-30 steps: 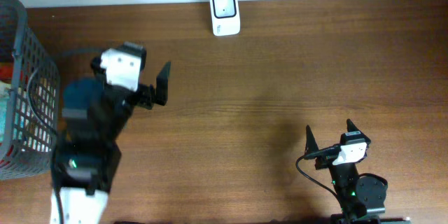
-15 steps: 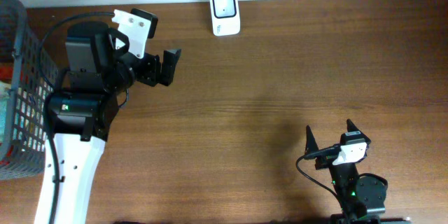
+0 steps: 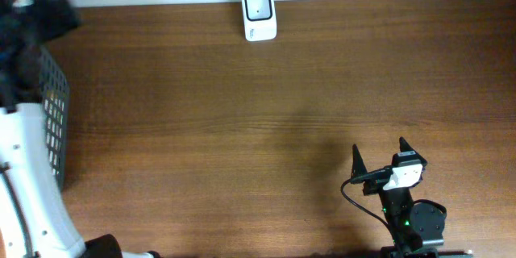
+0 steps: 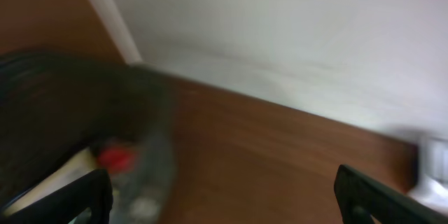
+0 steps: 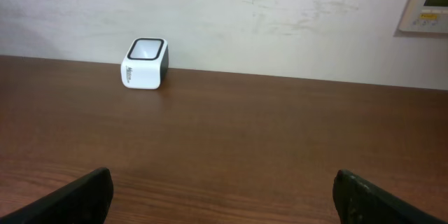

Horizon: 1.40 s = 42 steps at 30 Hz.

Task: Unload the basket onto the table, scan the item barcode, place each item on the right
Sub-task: 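Reach the left gripper into the grey basket and grasp the mint-green snack pack, then carry the mint-green pack out and drop it on the table centre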

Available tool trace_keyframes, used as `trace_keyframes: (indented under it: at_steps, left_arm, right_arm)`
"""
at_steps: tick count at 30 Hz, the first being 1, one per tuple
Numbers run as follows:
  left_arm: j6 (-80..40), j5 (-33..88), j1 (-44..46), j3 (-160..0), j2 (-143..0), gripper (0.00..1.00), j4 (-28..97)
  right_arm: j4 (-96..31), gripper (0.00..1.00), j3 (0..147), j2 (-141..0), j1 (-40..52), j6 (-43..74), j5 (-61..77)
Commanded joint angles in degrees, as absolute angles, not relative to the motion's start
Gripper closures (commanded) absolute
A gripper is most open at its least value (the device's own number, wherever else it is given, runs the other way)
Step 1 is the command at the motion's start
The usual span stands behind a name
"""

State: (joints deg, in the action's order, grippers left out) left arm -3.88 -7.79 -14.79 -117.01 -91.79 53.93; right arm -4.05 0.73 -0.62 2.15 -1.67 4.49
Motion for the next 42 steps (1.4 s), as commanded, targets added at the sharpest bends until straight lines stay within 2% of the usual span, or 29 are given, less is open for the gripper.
trace_keyframes:
  at_steps: [1, 6, 11, 18, 20, 24, 25, 26, 27, 29, 31, 35, 38, 42]
  left_arm:
    - [-7.1, -8.8, -24.4, -118.2, -92.2, 0.01, 55.1]
    - [-10.9, -8.8, -37.8, -118.2, -97.4, 0.02, 58.3]
    - [-10.6, -8.4, -41.7, -116.9, -105.7, 0.05, 60.1]
    - [7.9, -4.2, -46.2, -103.9, -111.7, 0.05, 49.4]
    - [15.8, 5.3, -47.5, -101.9, -115.0, 0.03, 46.3]
    - [16.8, 6.0, -47.9, -101.5, -121.3, 0.06, 45.9]
    - [16.8, 6.0, -47.9, -101.5, -122.5, 0.14, 46.0]
    - [16.8, 6.0, -47.9, -101.5, -122.9, 0.27, 46.1]
    - [16.8, 6.0, -47.9, -101.5, -122.9, 0.41, 46.0]
    - [15.6, 6.1, -47.9, -101.5, -122.9, 0.76, 45.9]
    - [12.6, 6.3, -47.9, -102.5, -122.4, 0.99, 46.0]
    - [6.2, 7.6, -47.7, -110.7, -117.1, 1.00, 47.2]
    - [0.6, 12.9, -46.8, -120.7, -106.5, 1.00, 48.6]
    - [0.6, 16.4, -38.1, -121.7, -93.6, 1.00, 55.4]
  right_arm:
    - [-4.2, 0.01, 0.3, -0.2, 2.6, -1.3, 4.2]
    - [-4.2, 0.01, 0.3, -0.2, 2.6, -1.3, 4.2]
    - [-4.2, 0.01, 0.3, -0.2, 2.6, -1.3, 4.2]
    - [-4.2, 0.01, 0.3, -0.2, 2.6, -1.3, 4.2]
    - [-4.2, 0.01, 0.3, -0.2, 2.6, -1.3, 4.2]
    - [-4.2, 0.01, 0.3, -0.2, 2.6, -1.3, 4.2]
    - [-4.2, 0.01, 0.3, -0.2, 2.6, -1.3, 4.2]
    - [-4.2, 0.01, 0.3, -0.2, 2.6, -1.3, 4.2]
    - [-4.1, 0.01, 0.3, -0.2, 2.6, -1.3, 4.2]
    - [-4.2, 0.01, 0.3, -0.2, 2.6, -1.3, 4.2]
    - [-4.2, 0.01, 0.3, -0.2, 2.6, -1.3, 4.2]
    - [-4.1, 0.01, 0.3, -0.2, 2.6, -1.3, 4.2]
    - [-4.2, 0.01, 0.3, -0.2, 2.6, -1.2, 4.2]
    - [-4.2, 0.01, 0.3, -0.2, 2.6, -1.3, 4.2]
